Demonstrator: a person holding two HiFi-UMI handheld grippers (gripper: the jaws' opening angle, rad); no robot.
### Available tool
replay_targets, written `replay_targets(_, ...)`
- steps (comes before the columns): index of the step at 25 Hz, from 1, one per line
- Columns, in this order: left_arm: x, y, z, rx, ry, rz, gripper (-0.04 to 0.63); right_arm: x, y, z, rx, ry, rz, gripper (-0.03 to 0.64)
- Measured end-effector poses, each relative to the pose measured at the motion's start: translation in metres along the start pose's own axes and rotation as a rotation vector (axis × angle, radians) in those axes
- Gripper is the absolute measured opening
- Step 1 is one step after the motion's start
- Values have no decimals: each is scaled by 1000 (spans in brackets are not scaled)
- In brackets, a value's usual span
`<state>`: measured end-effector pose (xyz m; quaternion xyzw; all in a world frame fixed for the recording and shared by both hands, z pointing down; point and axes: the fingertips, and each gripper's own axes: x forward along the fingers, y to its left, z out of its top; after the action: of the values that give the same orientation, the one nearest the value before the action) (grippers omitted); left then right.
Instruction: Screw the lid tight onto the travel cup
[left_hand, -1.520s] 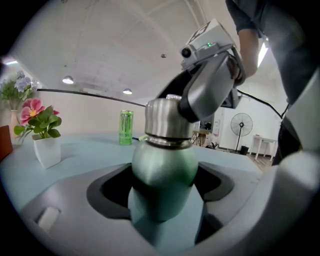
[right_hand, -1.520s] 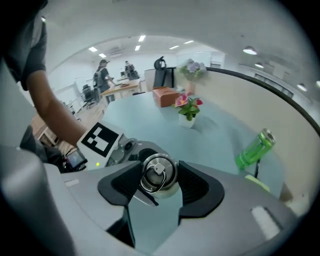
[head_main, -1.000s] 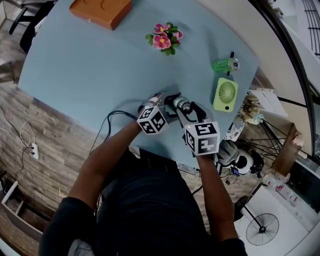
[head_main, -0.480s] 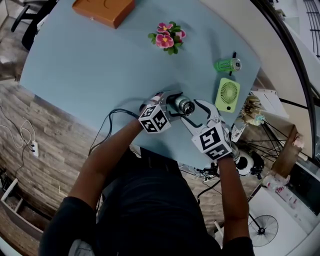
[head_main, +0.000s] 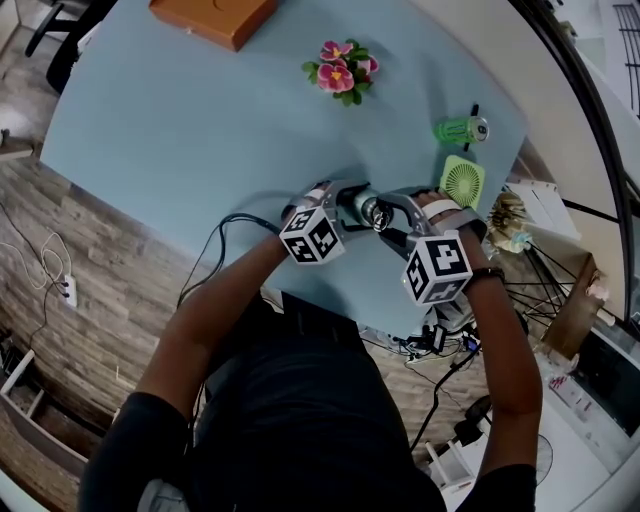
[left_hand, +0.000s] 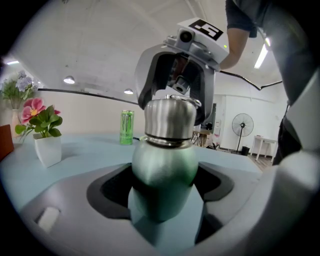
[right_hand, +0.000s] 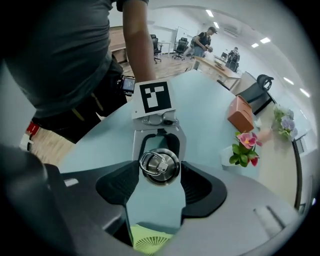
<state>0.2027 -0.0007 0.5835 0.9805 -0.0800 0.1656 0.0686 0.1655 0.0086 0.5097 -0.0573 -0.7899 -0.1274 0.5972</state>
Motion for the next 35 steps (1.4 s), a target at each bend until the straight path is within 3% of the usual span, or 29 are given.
replay_targets(4, 0, 0, 0, 0, -2, 0, 426, 4, 0, 3, 1, -33, 1, 250)
replay_targets(13, -1, -1, 0, -1, 0, -1, 425, 6, -7, 4, 392, -117, -52, 245)
replay_targets(18, -1, -1, -1, 0, 1, -1, 425, 7, -12, 2, 609, -135, -201, 242)
replay_targets(22, 0, -1, -2, 6, 5, 3, 425, 6, -15, -3, 875, -135, -386, 241)
replay_targets(27, -1, -1, 0, 1, 4, 13, 425, 4, -16, -6, 1087, -65, -621, 241)
replay_targets(30, 0, -1, 0, -1, 2, 13, 425, 4, -16, -8, 1140, -79, -689, 241)
replay_targets(35, 0, 0, -1, -3, 4, 11, 425, 5, -15, -8, 1112, -69, -667, 242)
